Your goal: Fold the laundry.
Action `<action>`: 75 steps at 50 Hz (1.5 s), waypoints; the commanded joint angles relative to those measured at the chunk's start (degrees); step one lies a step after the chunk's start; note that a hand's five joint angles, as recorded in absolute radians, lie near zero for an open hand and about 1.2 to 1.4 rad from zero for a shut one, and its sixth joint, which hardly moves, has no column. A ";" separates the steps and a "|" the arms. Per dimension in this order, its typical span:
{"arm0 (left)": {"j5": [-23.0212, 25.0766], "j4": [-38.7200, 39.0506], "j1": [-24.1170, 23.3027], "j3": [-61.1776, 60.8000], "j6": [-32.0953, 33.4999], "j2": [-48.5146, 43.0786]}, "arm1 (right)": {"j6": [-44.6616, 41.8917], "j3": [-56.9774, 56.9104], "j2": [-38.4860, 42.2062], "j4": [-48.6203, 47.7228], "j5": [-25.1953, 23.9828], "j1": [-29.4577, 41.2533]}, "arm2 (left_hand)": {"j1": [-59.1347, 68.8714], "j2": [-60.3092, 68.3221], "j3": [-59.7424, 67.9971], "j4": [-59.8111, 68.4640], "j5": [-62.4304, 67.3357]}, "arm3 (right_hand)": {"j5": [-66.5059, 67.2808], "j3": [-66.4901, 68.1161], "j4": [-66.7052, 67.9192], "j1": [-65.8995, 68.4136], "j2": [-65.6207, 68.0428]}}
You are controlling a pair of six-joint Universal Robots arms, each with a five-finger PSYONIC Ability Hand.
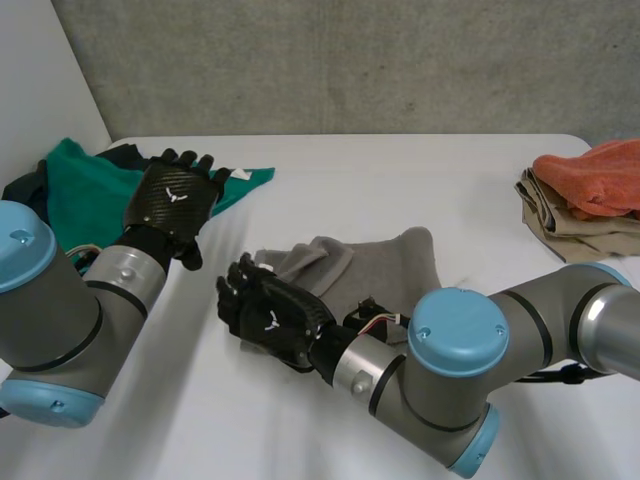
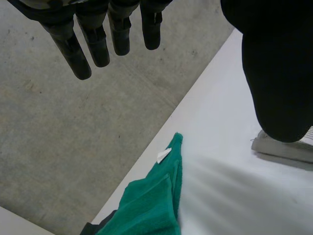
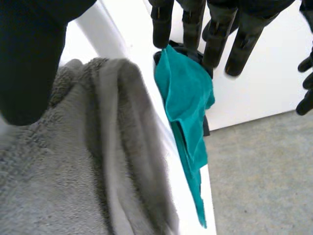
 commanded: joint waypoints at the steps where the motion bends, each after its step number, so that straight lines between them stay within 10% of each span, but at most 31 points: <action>1: 0.21 0.21 -1.68 1.22 -2.28 -0.54 | 14.34 2.56 -8.34 3.94 11.54 -7.74 | -0.21 -0.96 -1.45 -0.80 -1.43 | -6.22 -5.47 -5.61 -2.05 -4.59; 8: -0.23 0.39 -8.71 5.26 -4.21 -5.02 | 36.86 6.86 -13.63 15.72 10.33 -18.82 | 0.13 -0.63 -1.12 -0.47 -1.09 | -6.22 -5.47 -5.61 -2.05 -4.59; 22: 0.03 -0.75 -18.21 12.29 -8.08 -14.95 | 27.73 13.46 -12.31 18.80 7.60 -25.77 | 1.47 0.72 0.23 0.88 0.25 | 11.36 12.11 11.96 15.53 12.99; 34: -3.48 -4.01 -16.37 21.69 -7.82 -27.34 | 29.40 14.16 -12.22 18.28 7.86 -25.86 | 1.98 1.22 0.73 1.38 0.76 | 14.21 14.95 14.81 18.37 15.84; 43: -17.72 -3.48 -9.60 24.86 -6.67 -28.84 | 29.49 14.69 -12.31 15.38 10.58 -24.89 | 1.65 0.89 0.40 1.05 0.43 | 40.78 41.52 41.38 44.94 42.41; 62: -11.57 -3.39 -11.97 12.03 -7.46 -14.17 | 18.34 15.31 -16.70 16.78 20.69 -24.89 | 0.46 -0.29 -0.78 -0.13 -0.75 | 63.78 64.53 64.39 67.95 65.41; 75: -12.36 -3.30 -10.13 6.94 -7.64 -7.22 | -2.23 3.80 -11.90 8.01 17.20 -2.69 | -0.04 -0.80 -1.28 -0.63 -1.26 | 63.78 64.53 64.39 67.95 65.41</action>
